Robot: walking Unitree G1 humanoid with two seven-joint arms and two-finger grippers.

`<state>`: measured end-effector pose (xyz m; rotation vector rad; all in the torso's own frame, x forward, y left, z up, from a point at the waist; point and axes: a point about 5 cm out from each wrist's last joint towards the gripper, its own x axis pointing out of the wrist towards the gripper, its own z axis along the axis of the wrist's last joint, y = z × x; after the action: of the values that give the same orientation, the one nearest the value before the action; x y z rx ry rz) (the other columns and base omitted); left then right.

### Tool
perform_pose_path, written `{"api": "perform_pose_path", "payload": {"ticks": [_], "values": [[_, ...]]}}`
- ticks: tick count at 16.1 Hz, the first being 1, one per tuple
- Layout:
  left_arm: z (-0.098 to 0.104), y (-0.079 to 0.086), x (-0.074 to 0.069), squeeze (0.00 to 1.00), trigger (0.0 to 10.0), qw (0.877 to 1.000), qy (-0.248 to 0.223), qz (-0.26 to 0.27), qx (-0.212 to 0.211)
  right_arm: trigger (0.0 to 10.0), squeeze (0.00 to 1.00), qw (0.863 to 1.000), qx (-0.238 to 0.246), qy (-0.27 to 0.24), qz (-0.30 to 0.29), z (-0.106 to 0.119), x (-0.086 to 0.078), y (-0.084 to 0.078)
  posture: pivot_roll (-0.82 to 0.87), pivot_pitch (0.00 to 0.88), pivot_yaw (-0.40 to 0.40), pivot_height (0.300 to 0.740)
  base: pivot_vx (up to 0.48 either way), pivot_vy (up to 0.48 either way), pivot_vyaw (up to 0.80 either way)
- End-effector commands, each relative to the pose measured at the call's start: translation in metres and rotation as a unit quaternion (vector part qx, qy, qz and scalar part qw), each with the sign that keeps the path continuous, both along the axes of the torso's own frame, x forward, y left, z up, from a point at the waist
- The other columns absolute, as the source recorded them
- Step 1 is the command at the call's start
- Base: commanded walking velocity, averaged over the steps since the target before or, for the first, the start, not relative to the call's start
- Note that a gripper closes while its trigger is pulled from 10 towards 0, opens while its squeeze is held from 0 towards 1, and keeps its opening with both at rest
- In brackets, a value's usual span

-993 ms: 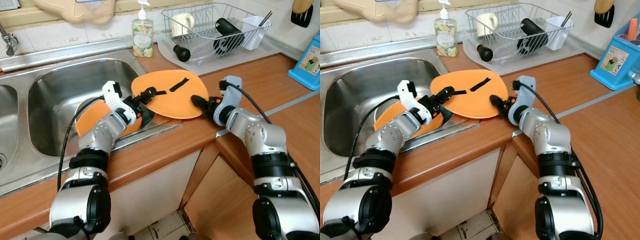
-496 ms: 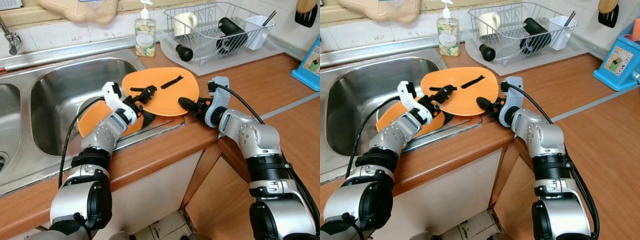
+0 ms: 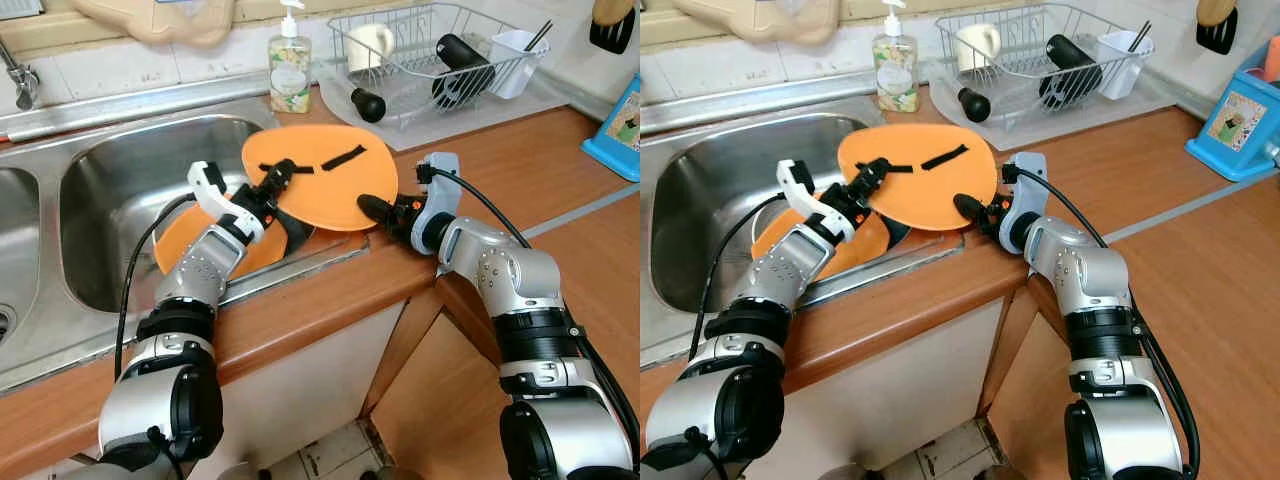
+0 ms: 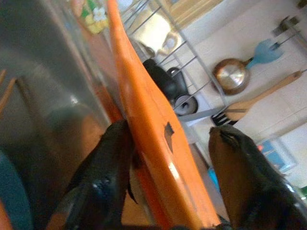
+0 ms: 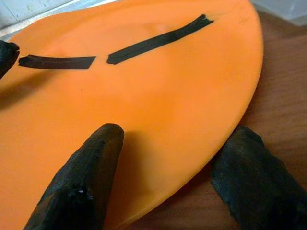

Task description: Kitchen organization

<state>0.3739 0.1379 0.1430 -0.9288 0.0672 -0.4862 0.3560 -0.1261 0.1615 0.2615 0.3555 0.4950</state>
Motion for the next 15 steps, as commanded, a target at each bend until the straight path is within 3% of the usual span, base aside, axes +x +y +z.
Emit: {"api": "perform_pose_path", "payload": {"ticks": [1, 11, 15], "values": [[0.005, 0.0, -0.001, 0.0, 0.0, 0.999, -0.017, -0.004, -0.029, 10.0, 0.0, 0.999, -0.003, -0.035, 0.002, 0.012, 0.001, 0.0, -0.21, 0.0, 0.025, 0.74, 0.0, 0.0, 0.0], [0.016, 0.002, -0.005, 0.0, 0.0, 0.997, -0.051, -0.014, -0.051, 10.0, 0.0, 0.998, -0.008, -0.063, 0.002, 0.022, 0.002, -0.001, -0.2, 0.0, 0.026, 0.74, 0.0, 0.0, 0.0], [0.037, 0.025, -0.01, 0.0, 0.0, 0.994, -0.084, 0.031, -0.057, 10.0, 0.0, 0.993, -0.015, -0.114, 0.017, 0.041, 0.0, 0.003, -0.19, 0.0, 0.028, 0.74, 0.0, 0.0, 0.0]]}}
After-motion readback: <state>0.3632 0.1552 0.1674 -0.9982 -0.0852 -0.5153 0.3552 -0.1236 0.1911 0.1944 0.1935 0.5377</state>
